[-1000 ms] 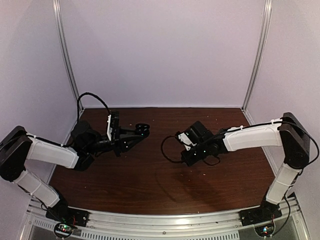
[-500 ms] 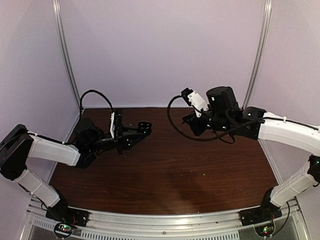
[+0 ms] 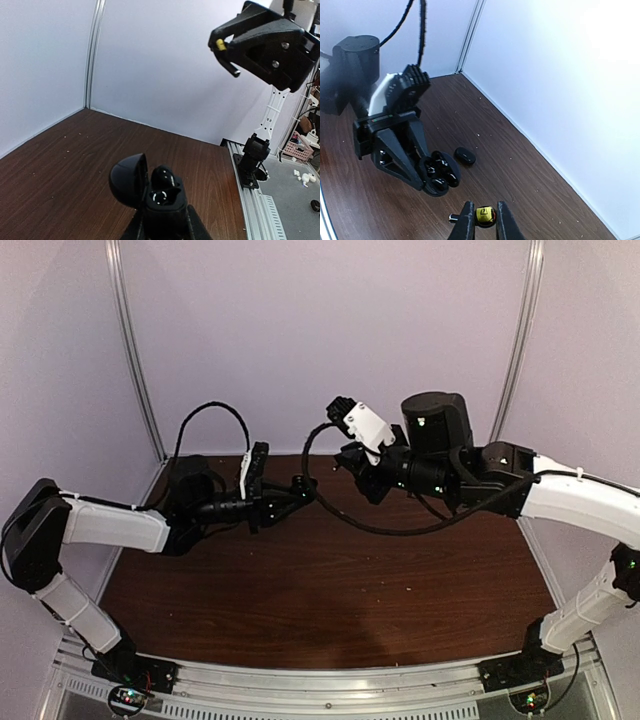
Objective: Insert the wireless bluetooth earbuds into the charging case
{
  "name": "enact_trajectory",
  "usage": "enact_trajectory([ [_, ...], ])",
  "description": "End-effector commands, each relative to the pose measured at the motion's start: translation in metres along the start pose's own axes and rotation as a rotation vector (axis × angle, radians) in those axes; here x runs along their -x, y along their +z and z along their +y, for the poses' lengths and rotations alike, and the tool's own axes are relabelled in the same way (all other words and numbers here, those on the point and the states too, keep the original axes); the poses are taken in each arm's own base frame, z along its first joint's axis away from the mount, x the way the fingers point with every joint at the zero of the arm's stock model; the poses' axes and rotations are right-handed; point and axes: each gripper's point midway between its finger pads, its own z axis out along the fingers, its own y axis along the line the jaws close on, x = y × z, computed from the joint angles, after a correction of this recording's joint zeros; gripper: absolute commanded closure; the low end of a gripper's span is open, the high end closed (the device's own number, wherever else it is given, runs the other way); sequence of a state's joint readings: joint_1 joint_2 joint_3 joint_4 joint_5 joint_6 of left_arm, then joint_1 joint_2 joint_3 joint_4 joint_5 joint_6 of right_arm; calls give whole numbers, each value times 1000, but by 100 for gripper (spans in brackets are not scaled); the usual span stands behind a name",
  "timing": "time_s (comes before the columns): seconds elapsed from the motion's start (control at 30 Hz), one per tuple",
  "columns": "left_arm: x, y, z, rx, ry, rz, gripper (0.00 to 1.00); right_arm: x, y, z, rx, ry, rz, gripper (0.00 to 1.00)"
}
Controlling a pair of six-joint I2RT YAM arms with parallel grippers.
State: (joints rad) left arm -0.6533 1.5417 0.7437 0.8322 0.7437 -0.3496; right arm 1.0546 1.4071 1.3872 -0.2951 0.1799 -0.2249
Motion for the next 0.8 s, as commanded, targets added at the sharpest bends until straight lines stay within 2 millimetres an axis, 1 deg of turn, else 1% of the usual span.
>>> enact_trajectory([
  [0.0,-4,6,3,-16,-70,40,100,8,7,7,-44,-78,8,89],
  [0.17,-5,11,-1,-43,-97,64,100,9,16,21,-48,-120,27,89],
  [0.27,-3,10,-4,-49,-93,60,100,5,23,27,-54,-142,45,89],
  [0.5,-1,11,-11,-73,-92,57,100,2,35,31,-97,-172,74,89],
  [0.6,-1,11,-11,-67,-98,58,100,2,39,36,-94,-184,72,89],
  [0.77,1,10,-16,-71,-83,49,100,-9,46,43,-98,-225,100,89],
])
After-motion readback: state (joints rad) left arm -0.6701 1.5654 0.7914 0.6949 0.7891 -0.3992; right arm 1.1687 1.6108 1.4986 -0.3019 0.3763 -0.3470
